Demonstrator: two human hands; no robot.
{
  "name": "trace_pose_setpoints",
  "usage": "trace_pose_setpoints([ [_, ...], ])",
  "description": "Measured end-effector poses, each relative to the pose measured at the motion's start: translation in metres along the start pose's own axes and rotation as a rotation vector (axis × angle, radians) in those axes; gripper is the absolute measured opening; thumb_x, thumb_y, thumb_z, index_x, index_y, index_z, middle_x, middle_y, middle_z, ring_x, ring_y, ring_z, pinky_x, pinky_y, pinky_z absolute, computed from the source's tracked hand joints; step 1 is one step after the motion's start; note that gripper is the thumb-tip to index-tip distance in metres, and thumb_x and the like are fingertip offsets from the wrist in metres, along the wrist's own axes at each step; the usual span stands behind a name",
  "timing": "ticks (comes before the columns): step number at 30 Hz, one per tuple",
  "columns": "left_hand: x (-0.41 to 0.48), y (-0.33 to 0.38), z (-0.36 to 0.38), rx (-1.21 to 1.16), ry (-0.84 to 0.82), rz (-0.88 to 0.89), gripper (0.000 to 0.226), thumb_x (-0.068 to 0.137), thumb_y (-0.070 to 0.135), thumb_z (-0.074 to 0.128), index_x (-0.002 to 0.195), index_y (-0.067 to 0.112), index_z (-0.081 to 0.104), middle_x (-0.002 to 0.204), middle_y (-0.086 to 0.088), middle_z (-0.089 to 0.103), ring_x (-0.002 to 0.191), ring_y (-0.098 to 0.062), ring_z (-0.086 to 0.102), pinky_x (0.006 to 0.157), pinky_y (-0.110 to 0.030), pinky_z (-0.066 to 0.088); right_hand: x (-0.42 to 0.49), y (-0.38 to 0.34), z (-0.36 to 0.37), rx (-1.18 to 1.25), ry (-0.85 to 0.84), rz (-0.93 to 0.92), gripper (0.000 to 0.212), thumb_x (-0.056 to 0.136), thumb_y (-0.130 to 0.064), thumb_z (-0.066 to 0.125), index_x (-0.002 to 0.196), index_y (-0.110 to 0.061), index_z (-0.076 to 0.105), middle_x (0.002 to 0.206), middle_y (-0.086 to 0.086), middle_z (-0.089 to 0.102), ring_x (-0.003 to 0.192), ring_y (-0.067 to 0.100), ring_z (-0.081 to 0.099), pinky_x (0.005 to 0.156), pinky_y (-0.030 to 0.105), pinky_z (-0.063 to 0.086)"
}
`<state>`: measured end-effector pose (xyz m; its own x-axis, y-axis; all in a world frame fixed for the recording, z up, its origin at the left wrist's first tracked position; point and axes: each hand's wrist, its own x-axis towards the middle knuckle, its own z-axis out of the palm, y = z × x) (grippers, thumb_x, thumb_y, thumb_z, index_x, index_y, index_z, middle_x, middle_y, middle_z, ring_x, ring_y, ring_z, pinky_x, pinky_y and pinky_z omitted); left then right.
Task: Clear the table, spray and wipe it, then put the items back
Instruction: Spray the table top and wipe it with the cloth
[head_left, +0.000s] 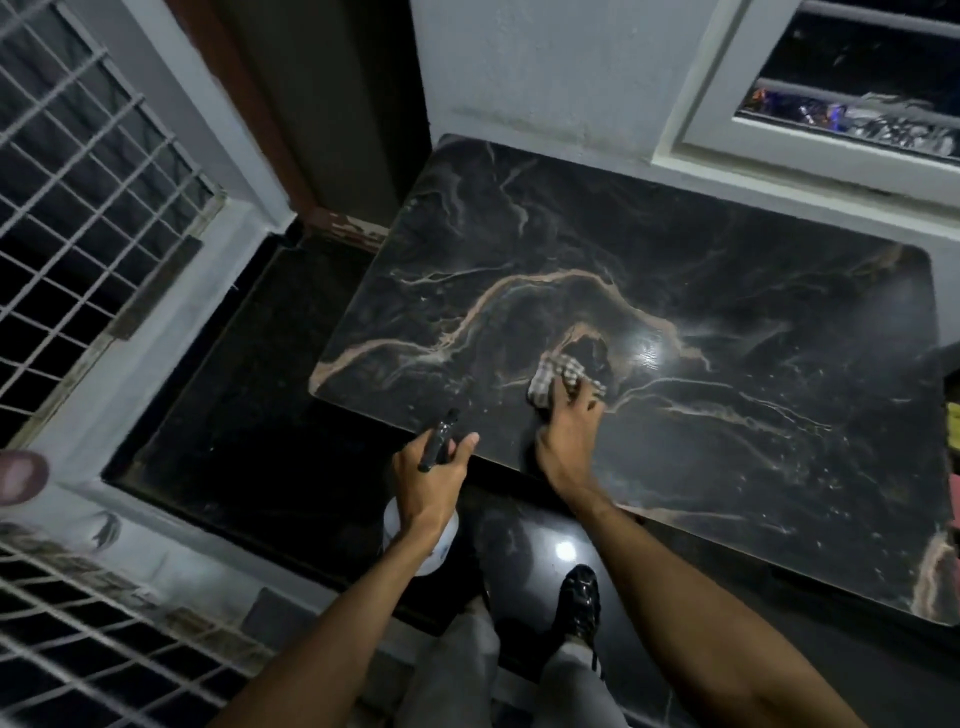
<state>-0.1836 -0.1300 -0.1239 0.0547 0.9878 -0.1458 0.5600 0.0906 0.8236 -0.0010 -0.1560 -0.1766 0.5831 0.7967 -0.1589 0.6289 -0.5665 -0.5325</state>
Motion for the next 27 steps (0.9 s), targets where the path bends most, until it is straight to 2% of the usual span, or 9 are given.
trace_pose_setpoints([
  [1, 0.007, -0.004, -0.010, 0.010, 0.024, 0.004, 0.042, 0.082, 0.031, 0.085, 0.061, 0.007, 0.059, 0.056, -0.001, 0.061, 0.055, -0.019, 0.061, 0.059, -0.029, 0.047, 0.004, -0.024, 0.011, 0.012, -0.007, -0.010, 0.078, 0.069, -0.001, 0.053, 0.145, -0.012, 0.041, 0.150, 0.022, 0.025, 0.115, 0.040, 0.034, 0.099, 0.045, 0.039],
  [5, 0.032, -0.024, -0.049, 0.042, 0.117, 0.033, 0.023, 0.086, 0.025, 0.082, 0.077, 0.007, 0.074, 0.072, -0.004, 0.074, 0.068, -0.020, 0.069, 0.067, -0.033, 0.055, -0.006, -0.094, 0.064, -0.167, -0.234, -0.632, 0.071, 0.075, -0.011, 0.053, 0.145, -0.015, 0.043, 0.146, 0.018, 0.035, 0.108, 0.037, 0.041, 0.093, 0.044, 0.041],
  [9, 0.055, -0.043, -0.076, 0.014, 0.168, -0.018, 0.028, 0.087, 0.025, 0.081, 0.069, 0.009, 0.068, 0.064, 0.002, 0.068, 0.062, -0.014, 0.066, 0.064, -0.033, 0.053, 0.021, -0.122, 0.074, -0.092, -0.133, -0.301, 0.075, 0.070, -0.004, 0.056, 0.143, -0.014, 0.043, 0.148, 0.019, 0.031, 0.106, 0.036, 0.039, 0.093, 0.044, 0.043],
  [14, 0.052, -0.040, -0.076, 0.024, 0.130, 0.028, 0.030, 0.088, 0.022, 0.078, 0.064, 0.013, 0.063, 0.059, 0.009, 0.062, 0.058, -0.005, 0.061, 0.059, -0.018, 0.041, -0.016, -0.097, 0.069, -0.215, -0.267, -0.717, 0.071, 0.078, -0.011, 0.050, 0.148, -0.018, 0.040, 0.150, 0.013, 0.033, 0.105, 0.033, 0.042, 0.089, 0.041, 0.044],
  [18, 0.036, -0.020, -0.045, -0.040, 0.063, 0.042, 0.037, 0.087, 0.022, 0.080, 0.060, 0.009, 0.057, 0.055, 0.001, 0.061, 0.058, -0.015, 0.062, 0.055, -0.017, 0.045, -0.004, -0.012, 0.016, -0.088, 0.026, -0.106, 0.084, 0.065, 0.001, 0.055, 0.147, -0.018, 0.043, 0.153, 0.016, 0.028, 0.112, 0.038, 0.038, 0.099, 0.047, 0.046],
  [20, 0.019, -0.011, -0.026, -0.054, 0.025, 0.081, 0.039, 0.086, 0.020, 0.082, 0.060, 0.007, 0.056, 0.054, 0.000, 0.060, 0.058, -0.018, 0.061, 0.054, -0.016, 0.044, -0.026, 0.012, 0.005, -0.105, 0.053, -0.087, 0.083, 0.066, 0.003, 0.058, 0.146, -0.015, 0.043, 0.153, 0.020, 0.027, 0.115, 0.043, 0.037, 0.101, 0.050, 0.045],
  [23, -0.008, 0.009, 0.012, -0.032, -0.034, 0.193, 0.043, 0.084, 0.017, 0.084, 0.058, 0.008, 0.052, 0.051, 0.002, 0.056, 0.049, -0.014, 0.055, 0.052, -0.028, 0.044, -0.075, 0.047, -0.013, -0.229, -0.147, -0.435, 0.076, 0.076, -0.010, 0.052, 0.150, -0.019, 0.039, 0.155, 0.019, 0.030, 0.107, 0.039, 0.044, 0.097, 0.046, 0.046],
  [24, -0.021, 0.015, 0.029, -0.020, -0.066, 0.229, 0.043, 0.084, 0.017, 0.084, 0.057, 0.010, 0.051, 0.051, 0.004, 0.055, 0.048, -0.011, 0.055, 0.052, -0.028, 0.044, -0.082, 0.070, -0.029, -0.222, -0.157, -0.422, 0.076, 0.075, -0.012, 0.044, 0.150, -0.021, 0.040, 0.155, 0.018, 0.032, 0.104, 0.036, 0.044, 0.095, 0.044, 0.044],
  [27, -0.058, 0.033, 0.072, -0.041, -0.157, 0.246, 0.040, 0.083, 0.018, 0.084, 0.058, 0.012, 0.053, 0.052, 0.005, 0.056, 0.055, -0.013, 0.059, 0.053, -0.015, 0.042, -0.088, 0.134, -0.070, -0.064, 0.088, 0.074, 0.087, 0.065, -0.001, 0.043, 0.150, -0.021, 0.040, 0.155, 0.017, 0.028, 0.108, 0.035, 0.037, 0.099, 0.048, 0.043],
])
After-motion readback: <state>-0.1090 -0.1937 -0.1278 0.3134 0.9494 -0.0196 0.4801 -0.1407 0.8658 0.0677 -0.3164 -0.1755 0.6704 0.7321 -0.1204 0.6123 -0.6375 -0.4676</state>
